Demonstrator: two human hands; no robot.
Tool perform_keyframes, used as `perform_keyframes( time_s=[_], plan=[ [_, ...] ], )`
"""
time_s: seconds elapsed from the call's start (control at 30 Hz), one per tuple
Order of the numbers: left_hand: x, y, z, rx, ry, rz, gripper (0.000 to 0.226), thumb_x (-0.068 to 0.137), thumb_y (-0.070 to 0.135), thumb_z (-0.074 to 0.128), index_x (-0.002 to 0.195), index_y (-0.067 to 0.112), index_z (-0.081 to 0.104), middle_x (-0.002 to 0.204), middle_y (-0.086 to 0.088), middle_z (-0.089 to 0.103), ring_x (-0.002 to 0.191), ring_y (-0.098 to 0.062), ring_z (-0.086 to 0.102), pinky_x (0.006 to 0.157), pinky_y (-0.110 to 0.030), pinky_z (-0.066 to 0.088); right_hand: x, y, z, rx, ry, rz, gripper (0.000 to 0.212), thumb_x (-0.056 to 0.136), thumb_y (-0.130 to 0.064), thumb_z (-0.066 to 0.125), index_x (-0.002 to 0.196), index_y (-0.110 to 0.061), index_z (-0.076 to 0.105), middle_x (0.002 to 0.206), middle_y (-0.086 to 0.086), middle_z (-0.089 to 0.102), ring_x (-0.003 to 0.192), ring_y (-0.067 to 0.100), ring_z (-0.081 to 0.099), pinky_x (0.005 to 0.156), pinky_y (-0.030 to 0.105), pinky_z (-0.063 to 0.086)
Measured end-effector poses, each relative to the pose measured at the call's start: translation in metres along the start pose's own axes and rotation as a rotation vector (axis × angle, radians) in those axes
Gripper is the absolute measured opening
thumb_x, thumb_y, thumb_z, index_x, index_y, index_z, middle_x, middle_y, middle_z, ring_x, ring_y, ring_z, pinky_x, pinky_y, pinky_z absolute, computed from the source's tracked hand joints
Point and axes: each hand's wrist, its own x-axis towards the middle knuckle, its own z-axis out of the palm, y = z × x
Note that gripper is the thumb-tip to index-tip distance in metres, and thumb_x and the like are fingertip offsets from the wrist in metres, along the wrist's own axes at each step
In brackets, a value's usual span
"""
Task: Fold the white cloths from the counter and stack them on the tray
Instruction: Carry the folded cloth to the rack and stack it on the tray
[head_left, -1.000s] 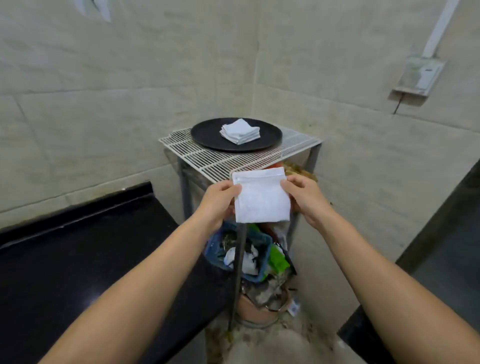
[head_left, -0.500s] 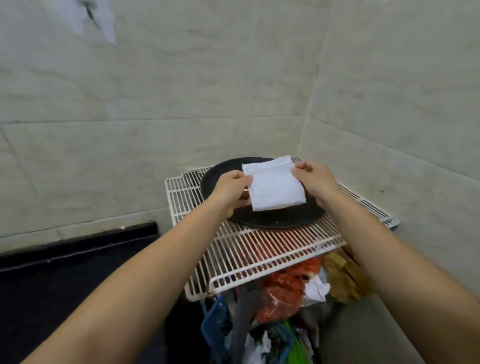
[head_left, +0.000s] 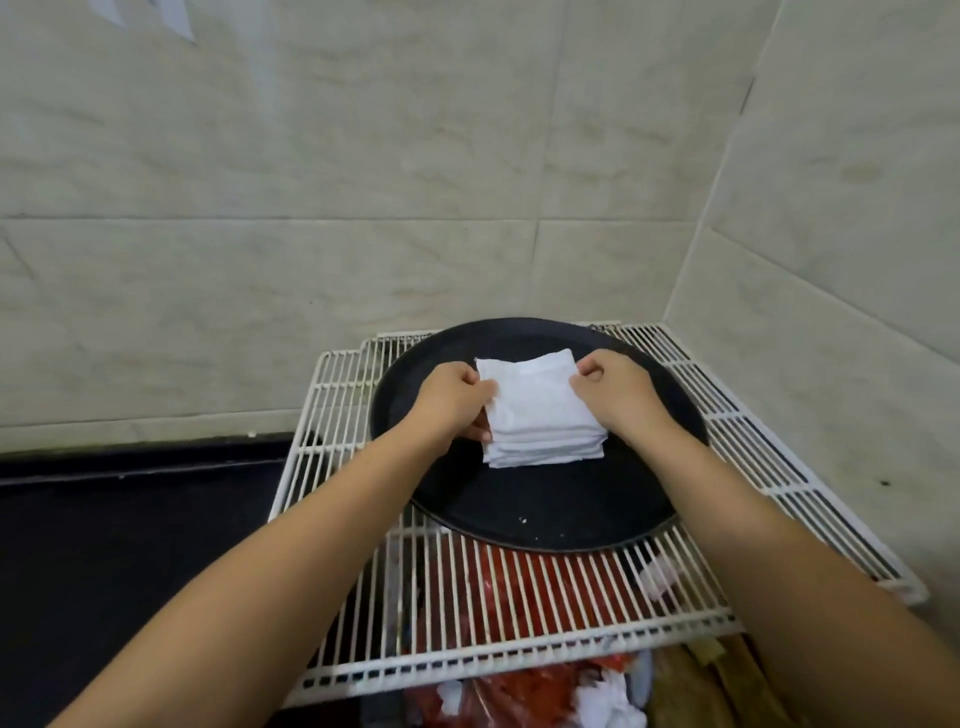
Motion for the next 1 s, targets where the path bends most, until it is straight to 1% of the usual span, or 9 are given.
perform_keyframes(
  time_s=[0.13,0.23,0.33,0.43,0.53,0.63,0.77,0.87,1.0],
  plan=[
    [-0.003,0.0,0.004,0.11,0.037,0.038,0.023,0.093,0.013,0.053,0.075,0.011,0.039,0.06,-0.007,0.048,0.043,-0.017,0.05,0.035,-0.019,0.042,-0.001,0.002,0.0,-0.031,-0.012,-0.004,0.018,0.09,-0.013,0.049,0.098,-0.005,0.062,0.082,0.0,0.057,0.085,0.022,0.055,0.072,0.027,0.039],
    [-0.007,0.0,0.005,0.131,0.041,0.028,0.024,0.093,0.016,0.054,0.074,0.012,0.04,0.056,-0.005,0.05,0.042,-0.014,0.049,0.034,-0.018,0.039,-0.003,0.003,0.0,-0.059,-0.023,-0.015,0.018,0.091,-0.016,0.05,0.1,-0.006,0.061,0.085,0.002,0.058,0.093,0.026,0.059,0.073,0.029,0.041],
    [-0.014,0.001,-0.005,0.095,0.027,0.02,0.02,0.094,0.024,0.054,0.081,0.012,0.045,0.063,-0.005,0.056,0.048,-0.013,0.052,0.038,-0.02,0.039,-0.005,-0.002,-0.006,-0.094,0.031,-0.037,0.024,0.091,-0.028,0.054,0.11,-0.013,0.058,0.1,0.005,0.062,0.097,0.025,0.059,0.078,0.032,0.045],
    [-0.029,0.005,-0.034,0.109,0.08,0.056,0.019,0.095,0.03,0.052,0.092,0.011,0.049,0.073,-0.004,0.059,0.053,-0.013,0.054,0.042,-0.021,0.041,-0.011,-0.028,-0.012,-0.133,0.15,-0.156,0.03,0.092,-0.031,0.053,0.115,-0.012,0.057,0.111,0.01,0.062,0.1,0.027,0.058,0.077,0.032,0.042],
    [-0.059,-0.003,-0.082,0.081,0.138,0.135,0.019,0.096,0.026,0.049,0.081,0.015,0.047,0.069,-0.003,0.056,0.051,-0.014,0.053,0.038,-0.019,0.039,-0.03,-0.078,0.004,-0.113,0.161,-0.326,0.027,0.093,-0.023,0.045,0.111,-0.009,0.059,0.112,0.012,0.062,0.1,0.029,0.058,0.078,0.033,0.043],
    [-0.109,-0.032,-0.148,0.074,0.225,0.17,0.022,0.097,0.022,0.046,0.076,0.017,0.046,0.069,-0.002,0.053,0.053,-0.014,0.052,0.041,-0.02,0.041,-0.07,-0.141,0.054,-0.05,0.068,-0.503,0.025,0.092,-0.021,0.045,0.109,-0.009,0.059,0.107,0.014,0.062,0.095,0.031,0.06,0.079,0.037,0.045],
    [-0.193,-0.102,-0.248,0.165,0.392,0.132,0.014,0.096,0.023,0.047,0.086,0.014,0.051,0.072,-0.001,0.058,0.057,-0.014,0.055,0.047,-0.025,0.045,-0.161,-0.22,0.153,0.029,-0.092,-0.696,0.024,0.092,-0.02,0.049,0.11,-0.008,0.059,0.105,0.013,0.06,0.095,0.029,0.058,0.085,0.04,0.048],
    [-0.278,-0.166,-0.335,0.237,0.544,0.027,0.015,0.095,0.023,0.048,0.089,0.011,0.054,0.071,0.0,0.058,0.058,-0.014,0.055,0.049,-0.026,0.046,-0.253,-0.273,0.241,0.063,-0.268,-0.79,0.025,0.094,-0.024,0.049,0.112,-0.01,0.057,0.107,0.01,0.059,0.098,0.027,0.058,0.085,0.039,0.048],
    [-0.386,-0.236,-0.423,0.342,0.735,-0.132,0.016,0.094,0.025,0.048,0.09,0.013,0.057,0.074,0.0,0.062,0.061,-0.015,0.056,0.056,-0.031,0.048,-0.367,-0.325,0.335,-0.014,-0.452,-0.918,0.03,0.096,-0.03,0.045,0.121,-0.016,0.054,0.116,0.005,0.055,0.107,0.023,0.054,0.09,0.04,0.044]
  ],
)
